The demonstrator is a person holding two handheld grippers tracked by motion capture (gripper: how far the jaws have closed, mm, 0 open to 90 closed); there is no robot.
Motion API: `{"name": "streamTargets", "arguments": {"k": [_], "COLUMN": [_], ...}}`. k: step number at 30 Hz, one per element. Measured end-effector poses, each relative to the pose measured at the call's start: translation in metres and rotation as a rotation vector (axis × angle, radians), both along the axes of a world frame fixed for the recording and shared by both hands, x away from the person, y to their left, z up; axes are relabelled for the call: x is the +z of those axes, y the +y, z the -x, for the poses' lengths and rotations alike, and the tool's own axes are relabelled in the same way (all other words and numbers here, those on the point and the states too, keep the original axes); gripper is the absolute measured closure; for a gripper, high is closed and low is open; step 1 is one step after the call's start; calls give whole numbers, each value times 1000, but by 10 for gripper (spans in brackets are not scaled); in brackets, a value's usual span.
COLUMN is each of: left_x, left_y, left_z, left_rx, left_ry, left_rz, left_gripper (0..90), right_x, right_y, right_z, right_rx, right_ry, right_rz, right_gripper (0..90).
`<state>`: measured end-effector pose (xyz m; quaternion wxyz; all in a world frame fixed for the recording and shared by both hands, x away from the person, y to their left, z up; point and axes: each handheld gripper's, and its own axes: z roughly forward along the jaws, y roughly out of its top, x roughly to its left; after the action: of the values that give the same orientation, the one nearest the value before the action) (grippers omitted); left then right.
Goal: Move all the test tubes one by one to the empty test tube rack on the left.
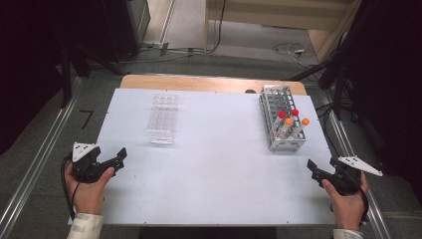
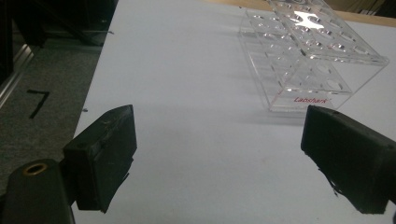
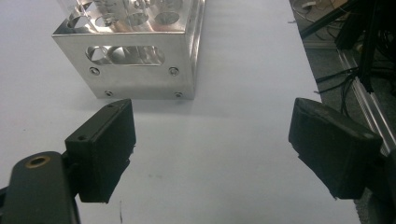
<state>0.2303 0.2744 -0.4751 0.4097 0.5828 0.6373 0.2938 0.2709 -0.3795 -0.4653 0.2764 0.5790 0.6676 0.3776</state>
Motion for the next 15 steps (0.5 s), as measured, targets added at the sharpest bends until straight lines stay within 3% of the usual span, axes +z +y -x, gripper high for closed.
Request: {"name": "streamTargets", "arguments": {"k": [8, 15], "left_x": [-1, -1], "left_y": [2, 2], "left_z": [-2, -2], "left_rx": [18, 18], "left_ry": [-5, -16], "left_rz": [-7, 12], "left_gripper": [109, 113], "right_x": [2, 3], "right_y": [1, 9], "right_z": [0, -2], "right_rx": [10, 35], "right_ry": [-7, -9], "right_rz": [8, 26], "right_gripper": [135, 139]}}
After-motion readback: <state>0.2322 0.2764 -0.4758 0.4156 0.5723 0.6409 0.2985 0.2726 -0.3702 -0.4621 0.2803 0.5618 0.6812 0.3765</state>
